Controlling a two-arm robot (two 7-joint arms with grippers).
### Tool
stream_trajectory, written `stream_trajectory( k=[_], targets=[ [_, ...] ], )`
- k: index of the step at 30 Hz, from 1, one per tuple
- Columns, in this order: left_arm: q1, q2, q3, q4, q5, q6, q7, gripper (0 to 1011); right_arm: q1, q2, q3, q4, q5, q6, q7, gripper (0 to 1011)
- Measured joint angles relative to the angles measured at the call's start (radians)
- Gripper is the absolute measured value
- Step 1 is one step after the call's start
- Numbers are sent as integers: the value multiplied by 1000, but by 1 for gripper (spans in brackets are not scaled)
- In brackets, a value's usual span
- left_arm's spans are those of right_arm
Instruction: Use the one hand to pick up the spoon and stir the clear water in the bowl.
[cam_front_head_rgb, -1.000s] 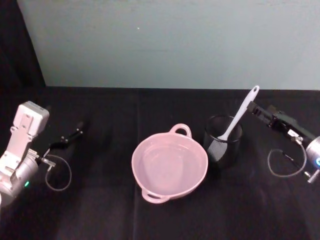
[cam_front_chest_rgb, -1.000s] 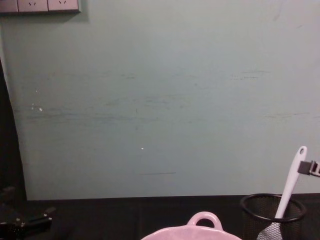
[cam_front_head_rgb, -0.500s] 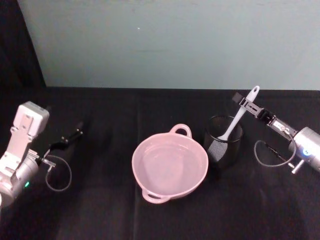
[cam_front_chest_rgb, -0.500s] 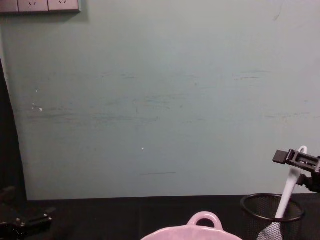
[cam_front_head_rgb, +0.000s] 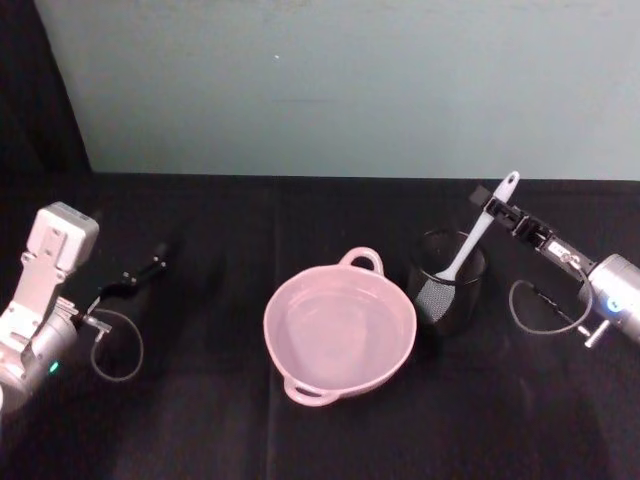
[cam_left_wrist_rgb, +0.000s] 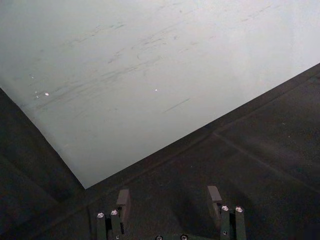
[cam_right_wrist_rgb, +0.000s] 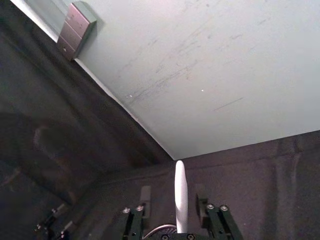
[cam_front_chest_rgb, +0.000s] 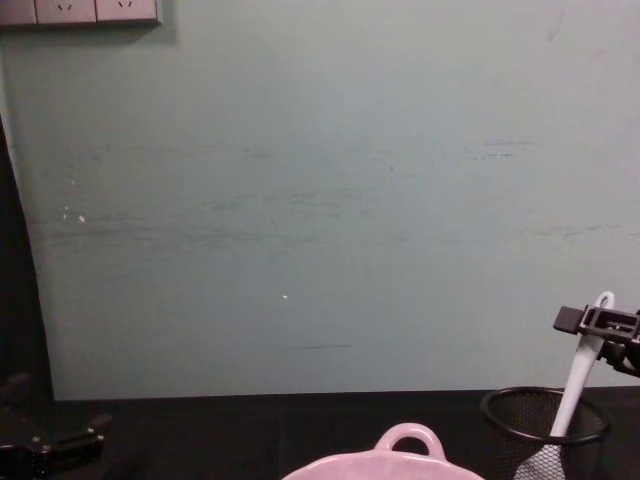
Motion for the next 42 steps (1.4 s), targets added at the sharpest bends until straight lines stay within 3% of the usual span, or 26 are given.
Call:
stream_trajectory(
  k=[4,8,14,16,21,28,36,42],
  targets=[
    [0,0,0,0,0,0,0,1005,-8,14,-10,-20,-2,-7,-17,482],
    [0,0,0,0,0,0,0,1005,-14,27,-19,-38,-7,-16,-30,309],
    [0,0,0,0,0,0,0,1005,-30,58,-44,-100,-62,-66,-72,126],
    [0,0,0,0,0,0,0,1005,-36,76,-59,-142,-114,-93,-101,120],
    [0,0,0,0,0,0,0,1005,-42,99,-74,-210,-193,-117,-137,120],
    [0,0,0,0,0,0,0,1005,-27,150,-95,-348,-325,-111,-185,120],
    [0,0,0,0,0,0,0,1005,9,190,-95,-465,-387,-36,-196,120],
    [0,0,0,0,0,0,0,1005,19,200,-90,-506,-409,-4,-196,120]
  ],
)
